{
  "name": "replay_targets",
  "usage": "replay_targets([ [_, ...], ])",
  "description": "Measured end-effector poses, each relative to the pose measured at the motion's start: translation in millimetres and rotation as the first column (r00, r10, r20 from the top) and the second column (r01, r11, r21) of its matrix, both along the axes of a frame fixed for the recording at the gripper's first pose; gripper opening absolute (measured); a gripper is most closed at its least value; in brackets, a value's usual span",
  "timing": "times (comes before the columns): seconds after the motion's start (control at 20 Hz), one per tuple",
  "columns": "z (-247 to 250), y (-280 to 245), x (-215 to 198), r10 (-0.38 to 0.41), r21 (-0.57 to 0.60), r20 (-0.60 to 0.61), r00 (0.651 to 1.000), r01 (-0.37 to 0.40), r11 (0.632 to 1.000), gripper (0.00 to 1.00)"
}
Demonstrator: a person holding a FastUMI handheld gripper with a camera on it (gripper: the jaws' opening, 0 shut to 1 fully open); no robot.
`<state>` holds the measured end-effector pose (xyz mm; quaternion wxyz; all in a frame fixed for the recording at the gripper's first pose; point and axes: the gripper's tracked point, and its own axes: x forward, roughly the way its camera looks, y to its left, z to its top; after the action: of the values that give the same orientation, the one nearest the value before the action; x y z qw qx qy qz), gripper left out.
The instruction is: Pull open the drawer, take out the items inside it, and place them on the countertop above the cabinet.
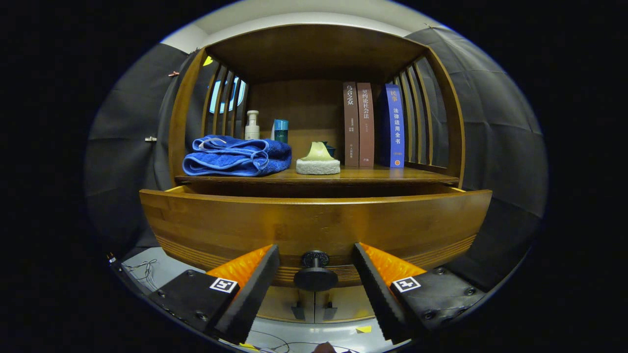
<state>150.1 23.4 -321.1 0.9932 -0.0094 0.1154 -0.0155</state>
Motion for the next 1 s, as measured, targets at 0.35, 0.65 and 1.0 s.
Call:
replay_targets([
  [0.35,-2,1,40,-0.004,0.029,-0.019,1.000,0.004,1.000,0.99],
  [0.65,-2,2,60,-0.018,0.033,-0.013,1.000,0.018,0.999,0.99],
  [1.0,-4,0,55,-0.019,0.060,-0.031,0.999,0.021,0.998,0.99],
])
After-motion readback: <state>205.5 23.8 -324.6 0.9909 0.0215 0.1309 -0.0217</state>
